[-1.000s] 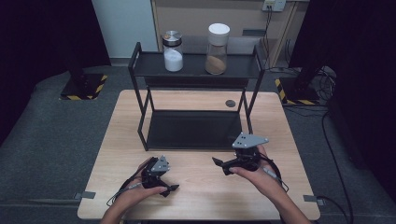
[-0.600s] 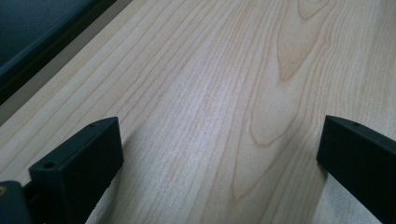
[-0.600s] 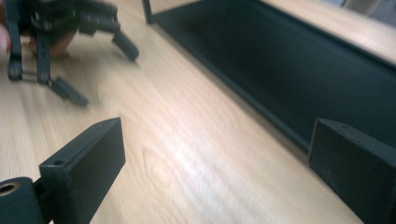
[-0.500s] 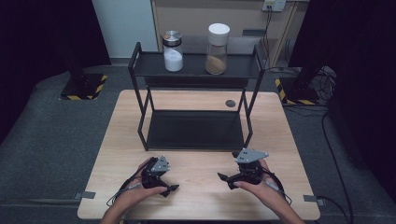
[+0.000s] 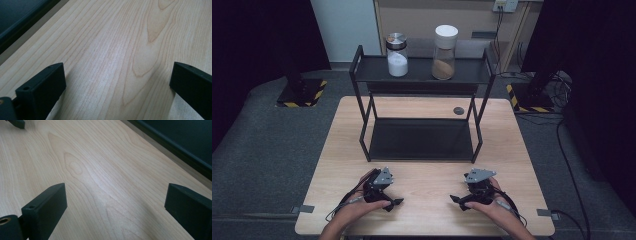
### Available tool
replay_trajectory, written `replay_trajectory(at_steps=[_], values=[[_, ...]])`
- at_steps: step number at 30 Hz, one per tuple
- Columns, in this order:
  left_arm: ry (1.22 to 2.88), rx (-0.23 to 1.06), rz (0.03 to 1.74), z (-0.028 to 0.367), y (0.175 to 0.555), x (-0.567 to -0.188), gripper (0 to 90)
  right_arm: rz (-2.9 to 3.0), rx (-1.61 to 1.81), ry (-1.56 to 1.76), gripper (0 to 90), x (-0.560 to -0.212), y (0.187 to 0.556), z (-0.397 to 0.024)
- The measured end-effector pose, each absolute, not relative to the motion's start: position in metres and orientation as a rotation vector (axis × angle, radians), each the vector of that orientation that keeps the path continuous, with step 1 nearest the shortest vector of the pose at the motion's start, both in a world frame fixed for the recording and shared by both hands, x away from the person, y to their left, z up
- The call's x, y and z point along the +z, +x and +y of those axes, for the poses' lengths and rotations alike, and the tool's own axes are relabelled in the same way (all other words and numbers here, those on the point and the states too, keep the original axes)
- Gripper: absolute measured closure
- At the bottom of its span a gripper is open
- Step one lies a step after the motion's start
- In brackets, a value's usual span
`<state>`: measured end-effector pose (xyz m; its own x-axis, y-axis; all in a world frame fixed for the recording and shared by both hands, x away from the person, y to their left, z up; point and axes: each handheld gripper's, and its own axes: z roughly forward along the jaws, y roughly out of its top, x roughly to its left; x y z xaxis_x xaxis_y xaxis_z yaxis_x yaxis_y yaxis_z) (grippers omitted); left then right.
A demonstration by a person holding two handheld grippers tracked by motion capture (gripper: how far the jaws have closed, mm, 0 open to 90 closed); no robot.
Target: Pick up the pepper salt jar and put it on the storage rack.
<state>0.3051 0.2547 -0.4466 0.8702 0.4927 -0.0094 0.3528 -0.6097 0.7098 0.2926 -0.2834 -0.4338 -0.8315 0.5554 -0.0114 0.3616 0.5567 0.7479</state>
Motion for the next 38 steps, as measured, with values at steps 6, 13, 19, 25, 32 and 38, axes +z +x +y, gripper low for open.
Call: replay_trajectory(at_steps=[6, 13, 19, 25, 32, 38], values=[[2.286, 0.240, 0.607, 0.255, 0.305, -0.447, 0.0, 2.565, 1.098, 0.772, 5.2, -0.439, 0.295, -0.285], [2.286, 0.240, 0.607, 0.255, 0.305, -0.447, 0.0, 2.583, 1.079, 0.782, 4.2, -0.445, 0.297, -0.285], [2.286, 0.240, 0.607, 0.255, 0.305, -0.447, 0.0, 2.580, 1.098, 0.792, 3.0, -0.447, 0.297, -0.288], [2.286, 0.240, 0.607, 0.255, 0.305, -0.447, 0.0, 2.585, 1.095, 0.788, 1.3, -0.447, 0.298, -0.287], [2.286, 0.240, 0.607, 0.255, 0.305, -0.447, 0.0, 2.585, 1.094, 0.788, 1.3, -0.447, 0.298, -0.287], [2.286, 0.241, 0.607, 0.255, 0.305, -0.447, 0.0, 2.585, 1.093, 0.788, 1.3, -0.447, 0.298, -0.287]])
